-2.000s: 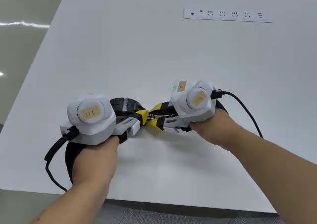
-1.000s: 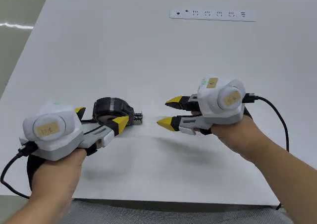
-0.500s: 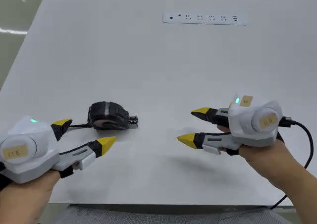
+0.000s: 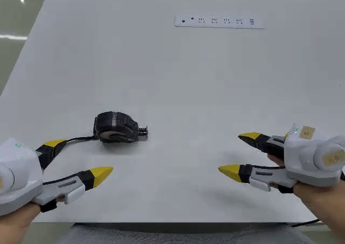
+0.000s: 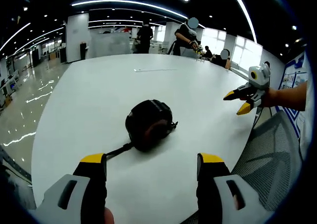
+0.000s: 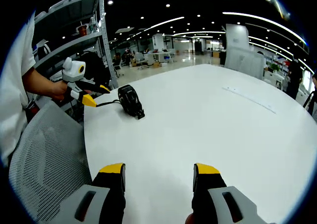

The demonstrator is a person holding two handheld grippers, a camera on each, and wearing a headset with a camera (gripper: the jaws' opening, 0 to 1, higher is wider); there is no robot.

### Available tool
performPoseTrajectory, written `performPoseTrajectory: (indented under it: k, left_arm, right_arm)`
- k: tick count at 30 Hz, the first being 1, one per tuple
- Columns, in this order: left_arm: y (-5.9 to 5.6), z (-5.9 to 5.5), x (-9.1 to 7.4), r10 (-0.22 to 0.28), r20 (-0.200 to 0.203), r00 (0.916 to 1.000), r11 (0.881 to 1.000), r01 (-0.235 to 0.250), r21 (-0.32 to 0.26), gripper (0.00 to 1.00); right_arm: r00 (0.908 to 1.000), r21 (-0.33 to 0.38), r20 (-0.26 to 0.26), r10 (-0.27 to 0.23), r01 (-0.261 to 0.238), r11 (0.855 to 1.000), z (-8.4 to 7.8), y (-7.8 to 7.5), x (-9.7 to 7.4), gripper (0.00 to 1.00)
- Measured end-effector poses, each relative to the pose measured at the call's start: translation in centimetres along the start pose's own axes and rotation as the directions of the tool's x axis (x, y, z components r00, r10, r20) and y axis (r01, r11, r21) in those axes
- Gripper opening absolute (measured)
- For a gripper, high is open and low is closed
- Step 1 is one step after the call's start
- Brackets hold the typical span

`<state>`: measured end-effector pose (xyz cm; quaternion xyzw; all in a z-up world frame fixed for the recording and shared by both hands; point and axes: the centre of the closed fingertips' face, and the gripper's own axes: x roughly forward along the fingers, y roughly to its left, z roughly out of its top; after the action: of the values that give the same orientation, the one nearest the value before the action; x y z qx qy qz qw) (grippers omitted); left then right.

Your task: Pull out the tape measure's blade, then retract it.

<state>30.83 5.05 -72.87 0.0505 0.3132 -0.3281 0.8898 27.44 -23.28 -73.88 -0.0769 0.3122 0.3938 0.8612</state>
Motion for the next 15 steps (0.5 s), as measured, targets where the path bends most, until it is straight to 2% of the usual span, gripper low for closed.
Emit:
performPoseTrajectory:
  k: [5, 9, 15]
  left_arm:
    - [-0.4, -0.4, -0.7, -0.033, -0.011, 0.9994, 0.999, 0.033, 0.026, 0.76]
    - [-0.8, -1.2, -1.3, -0.067, -0.038, 0.997, 0.996, 0.069, 0.05, 0.78]
    - [-0.7, -1.8, -2.3, -0.08, -0.061, 0.9949, 0.994, 0.084, 0.064, 0.81]
  right_arm:
    - [0.9998, 0.01, -0.004, -0.017, 0.017, 1.0, -0.8, -0.3, -1.6, 0.57]
    - [0.9991, 0.006, -0.027, -0.032, 0.032, 0.999, -1.5, -0.5, -3.0, 0.58]
    - [0.998, 0.016, -0.024, -0.059, 0.059, 0.998, -1.9, -1.1, -4.8, 0.61]
